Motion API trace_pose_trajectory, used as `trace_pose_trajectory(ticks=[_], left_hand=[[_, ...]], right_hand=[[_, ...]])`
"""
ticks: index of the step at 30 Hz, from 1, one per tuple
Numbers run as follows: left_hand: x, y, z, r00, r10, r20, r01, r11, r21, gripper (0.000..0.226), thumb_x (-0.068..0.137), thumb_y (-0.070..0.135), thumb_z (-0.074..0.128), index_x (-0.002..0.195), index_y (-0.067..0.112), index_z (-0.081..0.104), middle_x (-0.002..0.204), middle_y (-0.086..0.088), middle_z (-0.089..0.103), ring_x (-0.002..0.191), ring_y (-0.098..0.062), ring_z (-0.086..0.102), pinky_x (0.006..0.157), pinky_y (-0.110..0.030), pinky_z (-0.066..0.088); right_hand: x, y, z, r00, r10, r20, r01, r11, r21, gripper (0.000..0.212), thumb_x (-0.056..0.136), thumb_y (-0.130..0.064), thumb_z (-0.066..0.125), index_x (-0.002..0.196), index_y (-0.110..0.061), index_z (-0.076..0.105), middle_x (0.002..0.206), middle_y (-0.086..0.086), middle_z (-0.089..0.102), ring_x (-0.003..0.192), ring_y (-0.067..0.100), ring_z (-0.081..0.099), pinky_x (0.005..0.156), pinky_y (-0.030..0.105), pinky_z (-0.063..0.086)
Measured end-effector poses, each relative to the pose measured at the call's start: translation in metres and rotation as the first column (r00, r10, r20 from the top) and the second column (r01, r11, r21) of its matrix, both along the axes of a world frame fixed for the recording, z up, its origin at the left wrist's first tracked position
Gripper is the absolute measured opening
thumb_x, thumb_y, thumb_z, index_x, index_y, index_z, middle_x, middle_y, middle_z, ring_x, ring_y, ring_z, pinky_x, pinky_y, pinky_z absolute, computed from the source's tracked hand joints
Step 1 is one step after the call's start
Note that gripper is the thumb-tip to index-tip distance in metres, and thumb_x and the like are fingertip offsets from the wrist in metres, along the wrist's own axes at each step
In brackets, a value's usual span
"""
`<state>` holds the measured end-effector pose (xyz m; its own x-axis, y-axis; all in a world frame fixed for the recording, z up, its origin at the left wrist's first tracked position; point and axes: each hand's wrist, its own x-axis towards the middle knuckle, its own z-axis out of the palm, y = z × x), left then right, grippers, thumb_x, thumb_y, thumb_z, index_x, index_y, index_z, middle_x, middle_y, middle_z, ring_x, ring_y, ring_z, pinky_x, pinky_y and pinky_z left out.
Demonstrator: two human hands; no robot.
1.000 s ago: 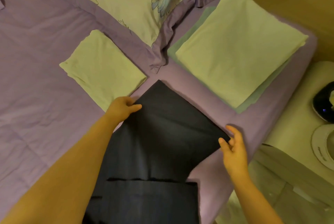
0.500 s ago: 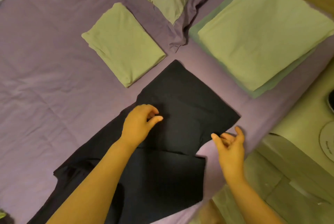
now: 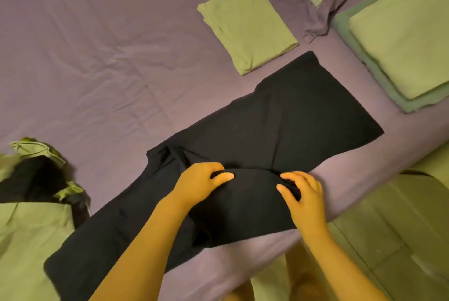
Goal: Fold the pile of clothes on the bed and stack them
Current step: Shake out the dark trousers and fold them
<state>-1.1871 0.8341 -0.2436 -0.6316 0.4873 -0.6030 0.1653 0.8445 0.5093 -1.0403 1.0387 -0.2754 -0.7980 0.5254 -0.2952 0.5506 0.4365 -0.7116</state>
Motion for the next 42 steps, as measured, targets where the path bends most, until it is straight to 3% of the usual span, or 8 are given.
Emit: trace_pose_trajectory(ticks=[4,8,15,23,26,29,34,42], left_hand=[[0.015,-0.063,0.029,0.985,0.146,-0.089,-0.149,0.989,-0.021,0.029,0.09,0.052,0.054,0.091,0.026,0.067,0.085,0.009,0.065,0.077,-0.011,0.058,0.066,-0.023,0.046],[0.018,-0.118,0.037,0.946,0.141,-0.291,-0.206,0.956,-0.209,0.03,0.092,0.051,0.051,0.103,0.028,0.067,0.097,0.006,0.067,0.087,-0.017,0.061,0.066,-0.026,0.045],[0.018,-0.126,0.005,0.958,0.22,-0.181,-0.248,0.957,-0.152,0.05,0.091,0.046,0.056,0.134,0.021,0.047,0.128,-0.003,0.059,0.115,-0.024,0.056,0.094,-0.04,0.047],[0.026,-0.089,-0.023,0.889,0.445,-0.107,-0.441,0.896,0.053,0.073,0.091,0.036,0.061,0.15,0.02,0.022,0.139,-0.007,0.051,0.123,-0.027,0.051,0.105,-0.04,0.037],[0.01,-0.123,0.004,0.892,0.405,-0.202,-0.392,0.914,0.102,0.069,0.09,0.033,0.063,0.148,0.026,0.027,0.138,-0.008,0.053,0.119,-0.031,0.054,0.097,-0.042,0.043],[-0.019,-0.155,0.026,0.899,0.167,-0.404,-0.25,0.954,-0.163,0.062,0.091,0.034,0.062,0.146,0.029,0.034,0.133,-0.01,0.057,0.116,-0.037,0.054,0.094,-0.05,0.044],[-0.016,-0.145,0.014,0.858,-0.09,-0.506,-0.05,0.965,-0.256,0.05,0.093,0.03,0.059,0.141,0.027,0.047,0.146,-0.014,0.04,0.137,-0.036,0.031,0.11,-0.055,0.025],[0.034,-0.073,-0.051,0.913,-0.19,-0.36,0.089,0.956,-0.278,0.051,0.098,0.055,0.027,0.145,0.035,0.035,0.159,-0.002,0.017,0.148,-0.026,-0.001,0.114,-0.056,-0.007]], right_hand=[[-0.003,-0.065,0.018,1.0,0.03,0.004,-0.029,0.99,-0.137,0.089,0.078,-0.041,0.072,0.147,-0.04,0.014,0.159,0.005,0.008,0.144,0.025,0.015,0.111,0.041,0.027],[-0.006,-0.132,0.016,0.93,0.366,0.027,-0.366,0.931,-0.02,0.09,0.076,-0.072,0.046,0.143,-0.046,-0.007,0.158,0.0,-0.018,0.147,0.027,0.0,0.114,0.047,0.019],[-0.032,-0.136,-0.02,0.799,0.426,0.424,-0.577,0.741,0.343,0.1,0.079,-0.079,0.036,0.138,-0.034,-0.032,0.157,0.017,-0.014,0.146,0.034,-0.012,0.115,0.056,0.004],[-0.038,-0.1,-0.022,0.803,0.469,0.368,-0.591,0.708,0.388,0.077,0.091,-0.053,0.05,0.152,-0.026,0.011,0.114,-0.001,0.059,0.103,0.016,0.056,0.091,0.031,0.042],[-0.031,-0.128,0.001,0.91,0.414,-0.019,-0.413,0.91,0.043,0.056,0.094,-0.034,0.055,0.146,-0.031,0.032,0.12,-0.002,0.058,0.109,0.014,0.054,0.092,0.029,0.045],[-0.024,-0.186,0.015,0.878,0.431,-0.209,-0.465,0.871,-0.158,0.054,0.098,-0.023,0.05,0.146,-0.034,0.03,0.136,-0.005,0.046,0.119,0.007,0.044,0.099,0.025,0.04],[-0.022,-0.218,-0.004,0.764,0.638,-0.1,-0.639,0.725,-0.258,0.068,0.098,-0.026,0.05,0.151,-0.033,0.008,0.159,-0.006,0.012,0.144,0.013,0.017,0.115,0.026,0.021],[-0.003,-0.09,-0.025,0.993,0.115,-0.017,-0.115,0.992,-0.051,0.041,0.087,-0.01,0.066,0.126,-0.002,0.058,0.134,0.015,0.053,0.125,0.033,0.048,0.106,0.045,0.038]])
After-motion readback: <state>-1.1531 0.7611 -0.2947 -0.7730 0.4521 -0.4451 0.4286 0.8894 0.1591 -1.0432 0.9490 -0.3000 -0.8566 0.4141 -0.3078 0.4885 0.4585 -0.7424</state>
